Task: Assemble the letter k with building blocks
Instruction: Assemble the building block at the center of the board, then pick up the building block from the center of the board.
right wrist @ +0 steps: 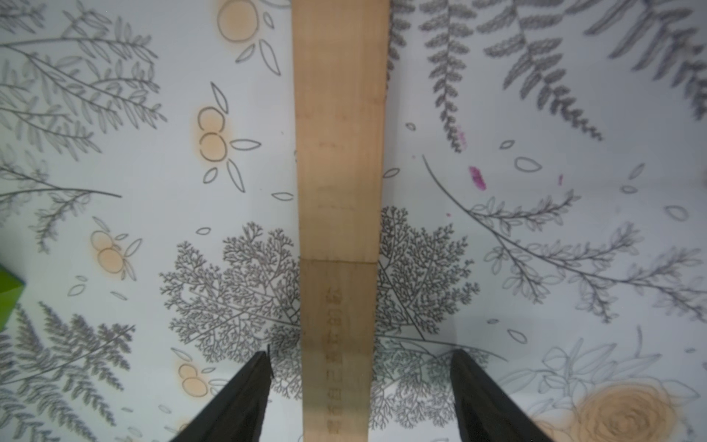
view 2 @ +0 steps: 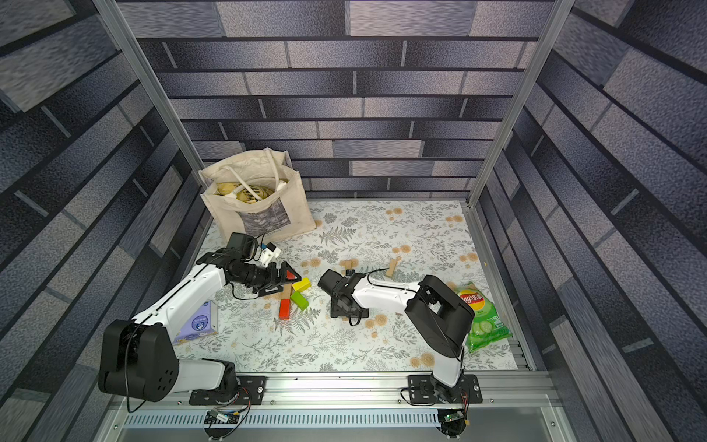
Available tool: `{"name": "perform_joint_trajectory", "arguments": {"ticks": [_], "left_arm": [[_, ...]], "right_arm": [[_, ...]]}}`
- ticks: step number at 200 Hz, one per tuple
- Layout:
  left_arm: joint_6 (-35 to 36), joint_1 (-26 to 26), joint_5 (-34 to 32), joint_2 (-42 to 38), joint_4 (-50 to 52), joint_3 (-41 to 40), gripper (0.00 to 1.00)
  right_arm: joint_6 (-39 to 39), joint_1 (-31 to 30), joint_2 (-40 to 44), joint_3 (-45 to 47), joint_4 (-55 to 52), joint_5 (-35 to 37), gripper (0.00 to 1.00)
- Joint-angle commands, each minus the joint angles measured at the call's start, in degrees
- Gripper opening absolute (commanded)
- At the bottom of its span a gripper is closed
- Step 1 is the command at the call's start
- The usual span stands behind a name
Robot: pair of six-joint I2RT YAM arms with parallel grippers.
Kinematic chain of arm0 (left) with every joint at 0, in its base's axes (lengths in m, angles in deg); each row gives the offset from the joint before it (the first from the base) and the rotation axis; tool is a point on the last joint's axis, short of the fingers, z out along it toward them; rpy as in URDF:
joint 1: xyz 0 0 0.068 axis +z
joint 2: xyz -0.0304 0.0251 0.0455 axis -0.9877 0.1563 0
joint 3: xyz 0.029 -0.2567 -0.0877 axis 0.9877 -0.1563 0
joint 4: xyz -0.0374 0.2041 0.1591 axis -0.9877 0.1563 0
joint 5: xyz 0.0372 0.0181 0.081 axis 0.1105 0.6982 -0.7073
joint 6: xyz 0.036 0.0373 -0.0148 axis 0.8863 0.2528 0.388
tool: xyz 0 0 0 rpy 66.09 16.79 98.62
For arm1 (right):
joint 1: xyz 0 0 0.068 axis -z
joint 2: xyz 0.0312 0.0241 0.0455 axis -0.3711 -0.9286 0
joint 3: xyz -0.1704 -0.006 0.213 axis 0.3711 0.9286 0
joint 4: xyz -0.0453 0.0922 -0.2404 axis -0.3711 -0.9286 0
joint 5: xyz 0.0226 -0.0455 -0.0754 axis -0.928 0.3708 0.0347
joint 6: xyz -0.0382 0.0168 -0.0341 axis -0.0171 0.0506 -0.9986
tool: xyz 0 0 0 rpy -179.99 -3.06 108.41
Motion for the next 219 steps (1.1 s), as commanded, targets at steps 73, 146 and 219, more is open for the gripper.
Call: {"name": "perform_joint_trajectory", "arguments": {"ticks": [73,146,219], "left_arm": [[3.0,-9.5,-12.4,-9.6,-3.3,3.8,1.00],[4.4,-34.2,-32.9,16.0,-3.9,27.7,1.00],[3.1,-40.0,-39.8,48.8,4.4,65.0,0.92]], "right_arm": [[-7.5,-1.1,23.9,4.7,-0.6,8.1,1.00],[-12.8,22.4,40.7,14.2,-10.0,-4.0,1.00],[-19.6,44.1,35.2,17.8,-8.8,-17.9,1.00]]}}
